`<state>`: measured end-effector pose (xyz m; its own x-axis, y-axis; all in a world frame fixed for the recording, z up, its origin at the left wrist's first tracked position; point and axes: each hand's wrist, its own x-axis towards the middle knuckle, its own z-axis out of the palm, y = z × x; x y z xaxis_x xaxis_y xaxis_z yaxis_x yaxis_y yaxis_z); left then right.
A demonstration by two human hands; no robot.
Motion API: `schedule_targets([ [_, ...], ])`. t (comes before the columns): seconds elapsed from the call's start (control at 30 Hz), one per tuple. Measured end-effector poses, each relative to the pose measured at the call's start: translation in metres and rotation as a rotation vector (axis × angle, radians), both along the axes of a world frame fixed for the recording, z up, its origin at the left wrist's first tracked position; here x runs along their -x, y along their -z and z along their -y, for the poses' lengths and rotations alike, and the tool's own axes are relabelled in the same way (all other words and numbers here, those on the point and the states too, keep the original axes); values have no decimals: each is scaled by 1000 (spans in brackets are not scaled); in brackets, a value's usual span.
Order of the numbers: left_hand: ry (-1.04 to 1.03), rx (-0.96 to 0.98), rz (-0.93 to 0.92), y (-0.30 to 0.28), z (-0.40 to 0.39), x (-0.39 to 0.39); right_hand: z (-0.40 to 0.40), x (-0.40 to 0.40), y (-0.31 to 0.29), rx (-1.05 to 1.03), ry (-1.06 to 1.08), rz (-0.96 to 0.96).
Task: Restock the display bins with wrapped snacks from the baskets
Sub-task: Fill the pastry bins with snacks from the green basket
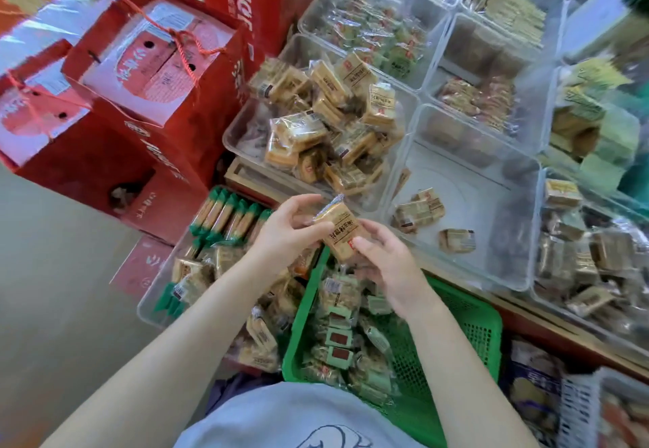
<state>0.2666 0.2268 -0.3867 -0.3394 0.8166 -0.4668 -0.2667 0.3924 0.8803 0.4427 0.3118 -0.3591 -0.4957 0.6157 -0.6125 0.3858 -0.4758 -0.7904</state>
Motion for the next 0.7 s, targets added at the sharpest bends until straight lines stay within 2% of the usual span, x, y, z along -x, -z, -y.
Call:
schedule_targets([
  [0.07,62,-24,-320,-4,-14,-10,-19,-19,-10,-94,141,36],
  [0.17,155,-95,-1027,9,-19,-8,-52,-41,-10,-269,454,195],
  [0.23,247,-2,-1262,22,-16,6,-73,-49,-1,-408,469,371],
  [0.33,415,111,-1349,30,-10,20,-96,-46,11,-459,351,605],
  [0.43,550,168,-1384,35,-5,23,-102,-36,13,-454,257,686],
  [0.5,589,202,-1368,40,-4,24,-91,-28,14,-654,246,701],
  [0.57,584,196,-1323,44,-4,27,-63,-17,16,-956,233,602],
  [0.63,562,163,-1279,46,-4,32,-31,-3,23,-1150,145,426],
  [0.7,553,140,-1254,47,-3,36,0,11,37,-1076,-62,311],
])
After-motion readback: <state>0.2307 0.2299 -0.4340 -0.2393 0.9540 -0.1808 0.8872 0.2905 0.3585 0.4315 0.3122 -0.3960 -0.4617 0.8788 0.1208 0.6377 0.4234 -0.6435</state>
